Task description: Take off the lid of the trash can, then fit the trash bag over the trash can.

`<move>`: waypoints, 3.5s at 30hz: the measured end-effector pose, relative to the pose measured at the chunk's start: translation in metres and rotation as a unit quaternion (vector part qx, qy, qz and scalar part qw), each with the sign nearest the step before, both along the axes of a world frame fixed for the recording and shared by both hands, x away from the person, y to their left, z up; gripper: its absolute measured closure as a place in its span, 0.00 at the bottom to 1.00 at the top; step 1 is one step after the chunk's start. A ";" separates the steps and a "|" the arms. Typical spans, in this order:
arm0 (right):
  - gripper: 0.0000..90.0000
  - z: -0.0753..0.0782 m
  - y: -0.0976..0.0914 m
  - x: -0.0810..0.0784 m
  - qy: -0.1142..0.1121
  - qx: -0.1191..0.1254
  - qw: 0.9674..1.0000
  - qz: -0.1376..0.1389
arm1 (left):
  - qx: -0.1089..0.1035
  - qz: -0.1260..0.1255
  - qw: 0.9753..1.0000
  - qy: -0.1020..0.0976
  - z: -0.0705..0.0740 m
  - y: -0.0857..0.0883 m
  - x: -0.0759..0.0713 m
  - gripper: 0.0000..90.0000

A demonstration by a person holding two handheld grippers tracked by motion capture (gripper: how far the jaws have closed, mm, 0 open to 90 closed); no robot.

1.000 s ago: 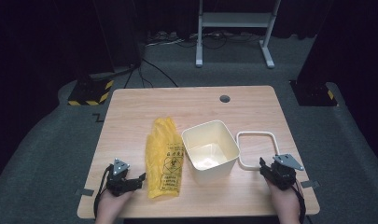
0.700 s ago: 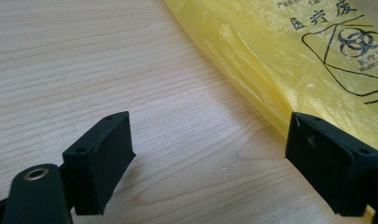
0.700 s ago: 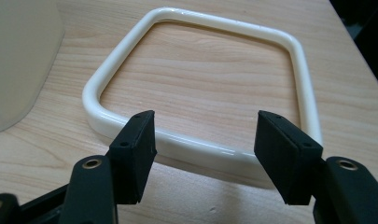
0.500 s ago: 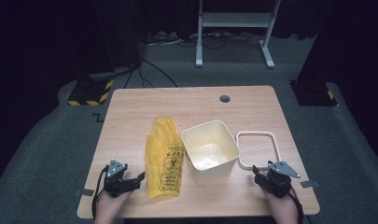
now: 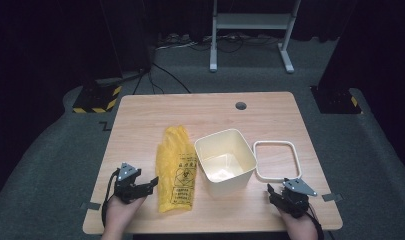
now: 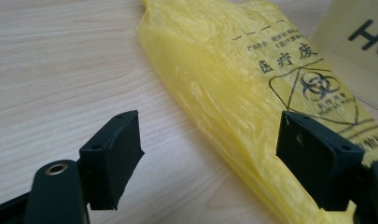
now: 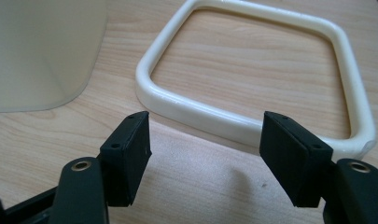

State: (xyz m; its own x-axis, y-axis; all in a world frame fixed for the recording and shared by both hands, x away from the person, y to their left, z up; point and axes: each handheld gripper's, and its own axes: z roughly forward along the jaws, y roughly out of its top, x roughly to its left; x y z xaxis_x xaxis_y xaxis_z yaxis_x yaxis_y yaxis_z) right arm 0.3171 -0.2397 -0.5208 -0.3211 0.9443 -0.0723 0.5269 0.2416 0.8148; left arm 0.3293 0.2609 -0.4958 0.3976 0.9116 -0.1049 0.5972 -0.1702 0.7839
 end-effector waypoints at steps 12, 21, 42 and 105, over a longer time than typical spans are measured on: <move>0.38 0.000 0.002 0.001 0.003 -0.005 1.000 0.009 | 0.003 0.005 1.000 0.028 -0.009 -0.016 0.040 0.28; 0.39 0.000 0.000 0.002 0.007 0.002 1.000 0.007 | -0.010 0.005 0.999 0.041 -0.010 -0.018 0.053 0.25; 0.40 -0.001 0.004 0.004 0.019 0.009 1.000 0.011 | 0.039 -0.001 0.995 0.087 -0.018 -0.029 0.075 0.27; 0.34 -0.002 0.006 0.008 0.039 0.000 0.999 0.023 | -0.058 0.046 0.972 -0.221 0.042 -0.022 -0.030 0.99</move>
State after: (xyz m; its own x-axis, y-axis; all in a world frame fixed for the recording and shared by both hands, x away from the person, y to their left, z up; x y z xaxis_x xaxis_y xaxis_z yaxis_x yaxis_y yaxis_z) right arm 0.3249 -0.2335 -0.5226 -0.3679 0.9288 -0.0449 0.5767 0.2658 0.7725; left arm 0.2990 0.2389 -0.4543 0.3437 0.9379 -0.0470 0.2059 -0.0265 0.9782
